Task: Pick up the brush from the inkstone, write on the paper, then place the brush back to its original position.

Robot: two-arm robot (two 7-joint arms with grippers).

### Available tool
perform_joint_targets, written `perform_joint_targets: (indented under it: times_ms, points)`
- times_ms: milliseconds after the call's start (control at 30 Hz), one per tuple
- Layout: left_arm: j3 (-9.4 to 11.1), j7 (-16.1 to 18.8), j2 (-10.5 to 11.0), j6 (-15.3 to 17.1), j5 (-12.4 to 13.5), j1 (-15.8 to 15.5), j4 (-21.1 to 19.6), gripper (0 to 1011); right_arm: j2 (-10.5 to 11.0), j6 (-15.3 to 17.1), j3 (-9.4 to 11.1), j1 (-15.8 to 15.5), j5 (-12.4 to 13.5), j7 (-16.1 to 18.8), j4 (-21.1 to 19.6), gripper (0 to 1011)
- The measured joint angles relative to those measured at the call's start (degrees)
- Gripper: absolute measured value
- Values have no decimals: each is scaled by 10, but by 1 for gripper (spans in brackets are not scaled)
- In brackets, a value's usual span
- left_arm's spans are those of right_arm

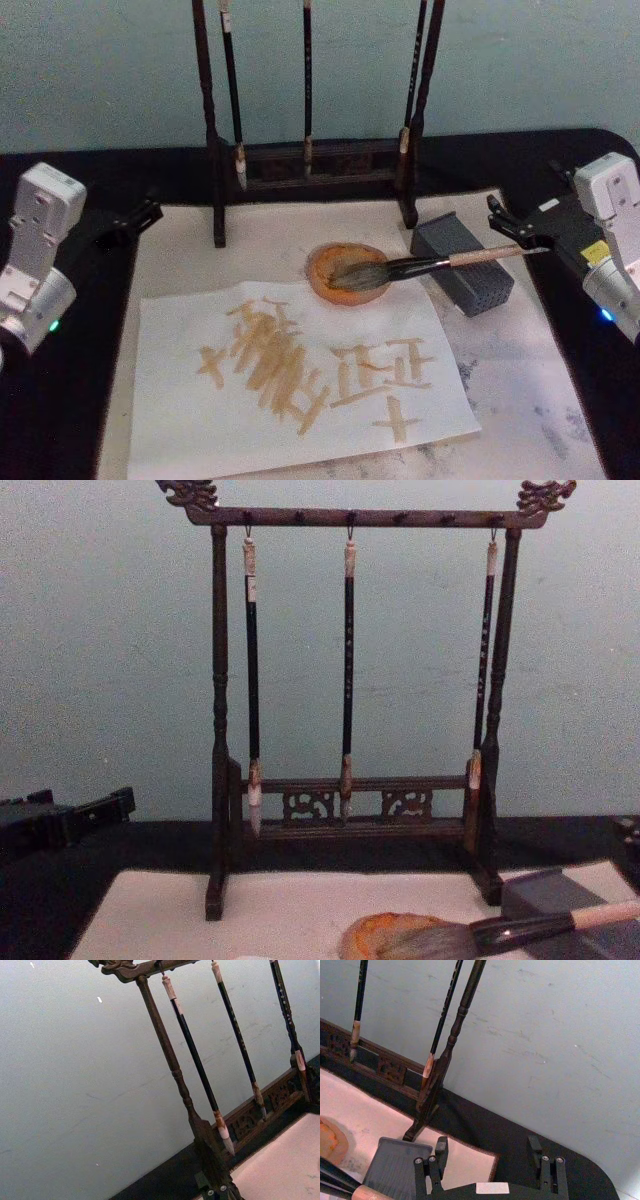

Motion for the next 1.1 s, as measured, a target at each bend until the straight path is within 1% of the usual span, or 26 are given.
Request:
perform_joint_targets:
  times_ms: [1100]
  points:
    - [0,0,0,0,0,0,0,1002,0,0,0,0,0,0,0,1001]
